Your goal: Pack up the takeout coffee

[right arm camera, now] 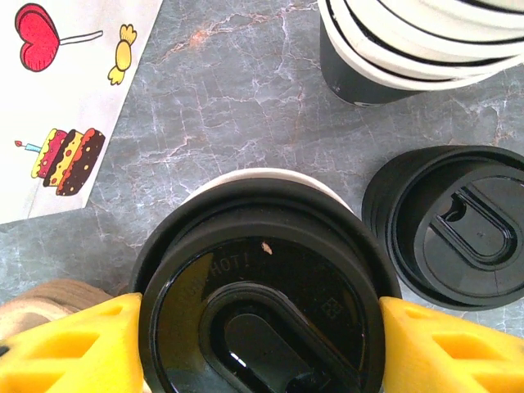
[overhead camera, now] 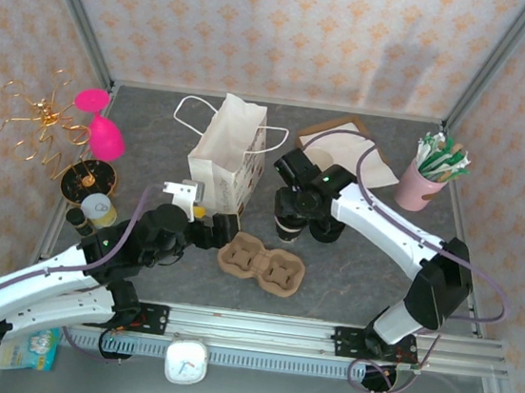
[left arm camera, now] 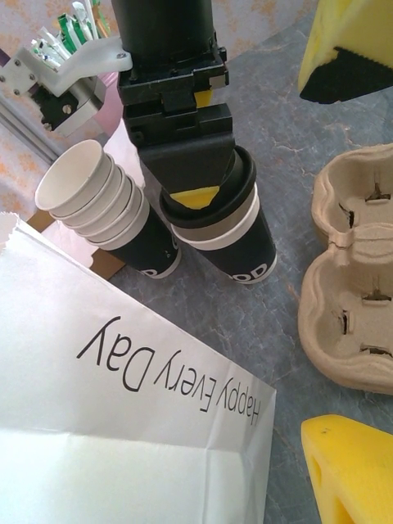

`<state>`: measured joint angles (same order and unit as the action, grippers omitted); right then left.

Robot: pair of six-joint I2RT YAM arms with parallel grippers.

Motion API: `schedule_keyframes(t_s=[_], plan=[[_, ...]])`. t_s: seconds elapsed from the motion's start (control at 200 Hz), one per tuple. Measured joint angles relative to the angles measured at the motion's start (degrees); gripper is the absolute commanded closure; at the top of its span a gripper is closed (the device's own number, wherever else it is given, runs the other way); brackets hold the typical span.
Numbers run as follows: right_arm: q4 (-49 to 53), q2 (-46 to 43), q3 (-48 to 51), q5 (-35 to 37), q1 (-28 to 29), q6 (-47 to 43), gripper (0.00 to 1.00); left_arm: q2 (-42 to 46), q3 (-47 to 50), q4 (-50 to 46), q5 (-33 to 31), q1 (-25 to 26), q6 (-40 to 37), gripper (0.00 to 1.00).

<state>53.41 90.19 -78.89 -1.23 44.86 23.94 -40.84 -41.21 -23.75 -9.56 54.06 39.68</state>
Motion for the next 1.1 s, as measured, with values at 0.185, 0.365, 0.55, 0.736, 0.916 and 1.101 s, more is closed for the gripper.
schedule_keyframes(t_s=[0.185,0.365,0.55,0.736,0.916,1.101], plan=[[0.0,1.6,-0.1,0.0,0.0,0.0,0.35,0.0,0.2,0.0,-0.2,0.0,0.0,0.01],[0.0,1.6,-0.1,0.0,0.1,0.0,0.35,0.0,0.2,0.0,-0.2,0.0,0.0,0.01],[0.0,1.6,-0.1,0.0,0.5,0.0,0.35,0.0,0.2,0.0,-0.2,0.0,0.0,0.01],[0.0,1.7,-0.1,0.3,0.5,0.0,0.34,0.0,0.5,0.0,-0.2,0.0,0.0,0.01],[-0.3,2.1,0.7,0.9,0.5,0.0,0.34,0.0,0.5,0.0,-0.2,0.0,0.0,0.01],[-1.5,2.1,1.1,0.9,0.5,0.0,0.34,0.0,0.6,0.0,-0.2,0.0,0.0,0.01]])
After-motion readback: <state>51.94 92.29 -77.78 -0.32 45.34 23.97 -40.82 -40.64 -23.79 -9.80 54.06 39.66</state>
